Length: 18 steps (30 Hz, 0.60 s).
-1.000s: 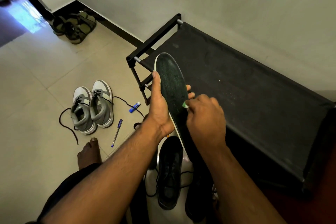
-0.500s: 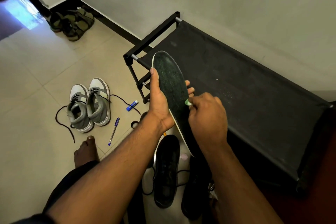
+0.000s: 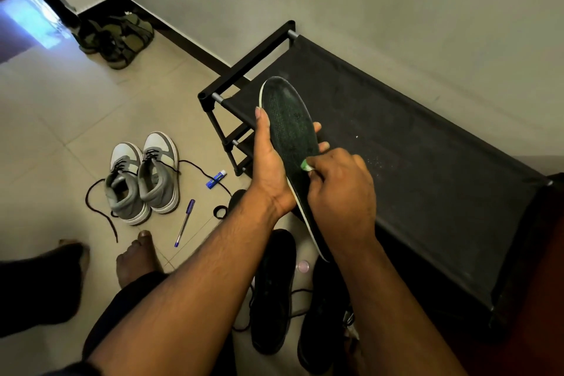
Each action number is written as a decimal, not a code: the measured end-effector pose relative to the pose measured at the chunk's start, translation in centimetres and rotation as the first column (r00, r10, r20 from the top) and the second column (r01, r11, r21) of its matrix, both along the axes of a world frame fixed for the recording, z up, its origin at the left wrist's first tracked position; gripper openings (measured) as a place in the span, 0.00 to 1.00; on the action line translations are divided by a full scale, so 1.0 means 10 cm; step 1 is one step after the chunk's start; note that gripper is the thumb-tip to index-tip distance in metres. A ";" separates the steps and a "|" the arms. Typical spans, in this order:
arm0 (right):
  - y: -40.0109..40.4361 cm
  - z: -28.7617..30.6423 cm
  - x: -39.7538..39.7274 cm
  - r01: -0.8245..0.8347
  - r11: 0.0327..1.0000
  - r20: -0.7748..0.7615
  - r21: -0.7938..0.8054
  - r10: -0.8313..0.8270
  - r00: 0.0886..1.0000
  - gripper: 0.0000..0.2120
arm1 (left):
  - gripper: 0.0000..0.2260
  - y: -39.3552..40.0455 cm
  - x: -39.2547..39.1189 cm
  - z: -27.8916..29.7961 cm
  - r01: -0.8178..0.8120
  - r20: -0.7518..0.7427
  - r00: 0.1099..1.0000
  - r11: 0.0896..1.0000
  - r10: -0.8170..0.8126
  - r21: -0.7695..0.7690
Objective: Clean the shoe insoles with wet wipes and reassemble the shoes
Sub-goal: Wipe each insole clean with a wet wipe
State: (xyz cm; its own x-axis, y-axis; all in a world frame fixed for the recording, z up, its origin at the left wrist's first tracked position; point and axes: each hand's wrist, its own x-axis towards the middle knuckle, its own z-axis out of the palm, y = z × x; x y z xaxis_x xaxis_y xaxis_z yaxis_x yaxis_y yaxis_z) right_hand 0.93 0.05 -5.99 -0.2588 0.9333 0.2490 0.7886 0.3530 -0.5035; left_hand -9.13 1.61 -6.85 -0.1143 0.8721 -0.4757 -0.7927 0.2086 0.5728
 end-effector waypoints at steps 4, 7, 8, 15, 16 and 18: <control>0.07 0.01 0.08 0.122 0.990 0.086 -0.066 -0.116 0.990 0.10 | 0.42 -0.04 -0.05 0.03 0.043 0.034 0.998 0.999 -0.043 0.002; -0.01 0.06 -0.02 -0.042 0.999 -0.059 0.019 0.043 0.997 0.09 | 0.44 -0.11 -0.13 0.02 0.031 0.045 0.998 0.999 -0.031 0.006; -0.05 0.08 -0.07 -0.133 0.991 -0.076 0.030 0.135 0.988 0.09 | 0.44 -0.14 -0.17 0.01 0.025 0.051 0.998 1.000 -0.025 0.002; -0.15 0.13 -0.13 -0.090 0.993 0.179 -0.073 0.101 0.979 0.10 | 0.44 -0.58 -0.45 0.09 0.098 0.101 0.990 0.995 -0.100 0.025; -0.21 0.18 -0.15 -0.112 0.992 0.160 -0.057 0.120 0.980 0.09 | 0.43 -0.66 -0.53 0.10 0.063 0.091 0.994 0.998 -0.065 0.025; -0.37 0.29 -0.23 -0.214 0.976 0.048 0.027 0.213 0.976 0.07 | 0.41 -0.80 -0.65 0.13 0.024 0.089 0.996 0.999 -0.026 0.032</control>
